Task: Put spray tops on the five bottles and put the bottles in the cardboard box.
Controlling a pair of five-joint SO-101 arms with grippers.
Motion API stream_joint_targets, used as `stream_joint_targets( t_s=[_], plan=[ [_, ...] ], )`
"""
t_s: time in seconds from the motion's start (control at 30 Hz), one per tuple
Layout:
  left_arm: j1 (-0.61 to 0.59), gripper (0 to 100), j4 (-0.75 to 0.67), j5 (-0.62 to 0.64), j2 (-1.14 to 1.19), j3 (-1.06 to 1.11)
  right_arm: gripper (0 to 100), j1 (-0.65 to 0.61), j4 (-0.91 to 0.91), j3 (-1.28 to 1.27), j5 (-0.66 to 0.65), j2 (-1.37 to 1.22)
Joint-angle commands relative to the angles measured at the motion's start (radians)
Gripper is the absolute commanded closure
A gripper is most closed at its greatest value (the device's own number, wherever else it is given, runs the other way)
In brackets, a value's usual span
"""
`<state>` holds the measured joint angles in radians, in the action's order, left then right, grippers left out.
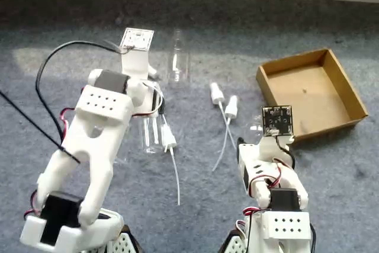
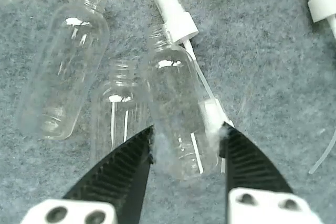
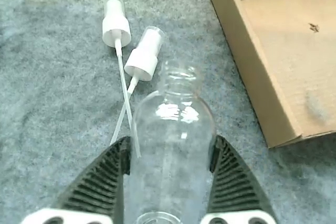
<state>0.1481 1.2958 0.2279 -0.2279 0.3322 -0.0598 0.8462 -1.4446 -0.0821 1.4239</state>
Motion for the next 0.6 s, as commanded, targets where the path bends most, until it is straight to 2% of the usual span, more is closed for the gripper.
stream_joint_targets(
  t_s=[0.0,0.17,0.27,0.4,0.57],
  plan=[
    [0.013,75,-0.02,0.091,0.188,-0.202,96.7,0.008,-0.022,-0.001,-0.002,0.013],
    [0.013,75,-0.025,0.192,0.398,-0.387,96.7,0.008,-0.081,-0.074,-0.002,0.013],
    [-0.005,75,-0.066,0.272,0.521,-0.492,96.7,0.008,-0.159,-0.127,-0.002,0.013],
    [-0.036,75,-0.118,0.365,0.665,-0.611,96.7,0.008,-0.166,-0.15,-0.002,0.013],
    [-0.041,75,-0.074,0.388,0.782,-0.725,96.7,0.008,-0.166,-0.148,-0.002,0.013]
  ],
)
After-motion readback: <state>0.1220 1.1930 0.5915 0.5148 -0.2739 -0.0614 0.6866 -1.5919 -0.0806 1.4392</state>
